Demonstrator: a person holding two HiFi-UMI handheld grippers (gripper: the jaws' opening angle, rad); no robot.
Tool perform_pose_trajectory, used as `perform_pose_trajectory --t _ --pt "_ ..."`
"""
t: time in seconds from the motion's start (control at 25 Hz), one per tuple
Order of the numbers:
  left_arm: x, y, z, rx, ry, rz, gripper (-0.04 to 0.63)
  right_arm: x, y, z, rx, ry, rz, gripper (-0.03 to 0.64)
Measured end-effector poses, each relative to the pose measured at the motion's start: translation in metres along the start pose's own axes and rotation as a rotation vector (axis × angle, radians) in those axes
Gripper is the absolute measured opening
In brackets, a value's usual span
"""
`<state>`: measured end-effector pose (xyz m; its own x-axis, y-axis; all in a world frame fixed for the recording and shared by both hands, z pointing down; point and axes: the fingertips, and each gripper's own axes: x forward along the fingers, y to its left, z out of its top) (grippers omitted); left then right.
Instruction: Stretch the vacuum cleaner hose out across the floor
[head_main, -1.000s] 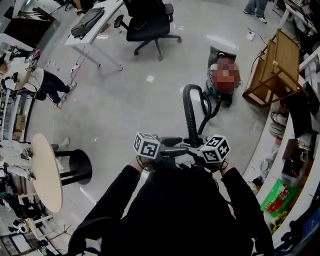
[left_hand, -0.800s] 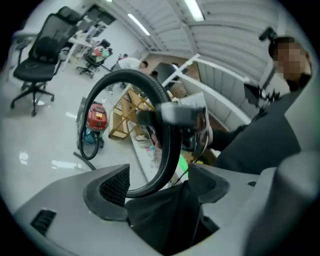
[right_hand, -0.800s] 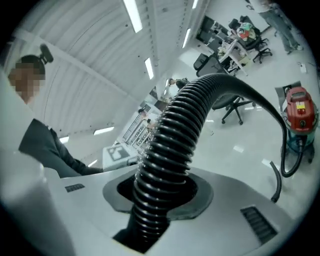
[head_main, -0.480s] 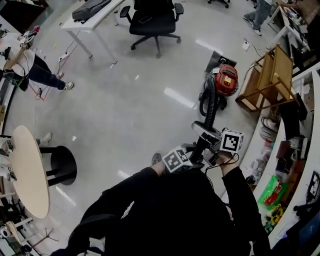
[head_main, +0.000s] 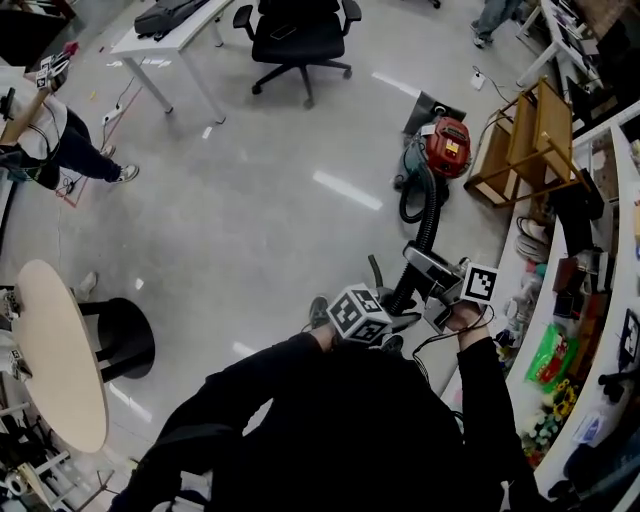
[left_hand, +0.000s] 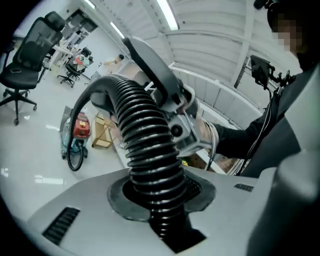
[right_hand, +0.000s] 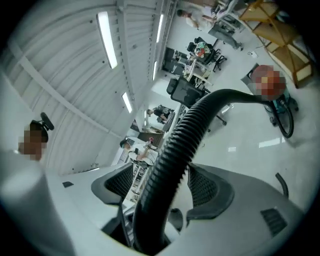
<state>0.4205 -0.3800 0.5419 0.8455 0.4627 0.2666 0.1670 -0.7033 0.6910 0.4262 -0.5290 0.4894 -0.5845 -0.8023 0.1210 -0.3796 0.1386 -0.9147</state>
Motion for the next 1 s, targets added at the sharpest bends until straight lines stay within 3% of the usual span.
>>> perform_pose_trajectory --t 0.16,0.28,0.52,0.6,0.68,0.72,0.76,0.8,1.0 --pt "0.001 -0.003 0.003 -0.051 -0.049 0.069 0.13 -0.075 -0.004 -0.06 0.04 -0.04 0.011 0.327" --pt "0.015 -0.011 0.001 -0.076 -0.063 0.138 0.132 -0.119 0.005 -0.117 -0.021 0.005 0.064 0.328" --pt "0.04 -0.064 0.018 -0.285 -0.242 0.149 0.135 -0.166 0.004 -0.24 -0.493 0.36 0.037 0.328" --pt "0.044 -0.085 0.021 -0.328 -0.292 0.13 0.137 -0.171 -0.003 -0.273 -0.649 0.452 0.014 0.328" --pt "0.044 -0.104 0.02 -0.344 -0.324 0.122 0.137 -0.174 0.004 -0.297 -0.738 0.501 0.034 0.323" --pt "0.042 -0.11 0.019 -0.348 -0.342 0.128 0.137 -0.175 0.013 -0.305 -0.755 0.511 0.061 0.288" --pt "0.037 -0.112 0.018 -0.359 -0.368 0.137 0.137 -0.177 0.022 -0.311 -0.761 0.518 0.091 0.188" --pt "0.03 -0.113 0.017 -0.384 -0.404 0.139 0.137 -0.179 0.031 -0.316 -0.755 0.523 0.114 0.149" --pt "-0.013 -0.119 -0.003 -0.559 -0.584 0.079 0.138 -0.188 0.068 -0.342 -0.655 0.589 0.201 0.147"
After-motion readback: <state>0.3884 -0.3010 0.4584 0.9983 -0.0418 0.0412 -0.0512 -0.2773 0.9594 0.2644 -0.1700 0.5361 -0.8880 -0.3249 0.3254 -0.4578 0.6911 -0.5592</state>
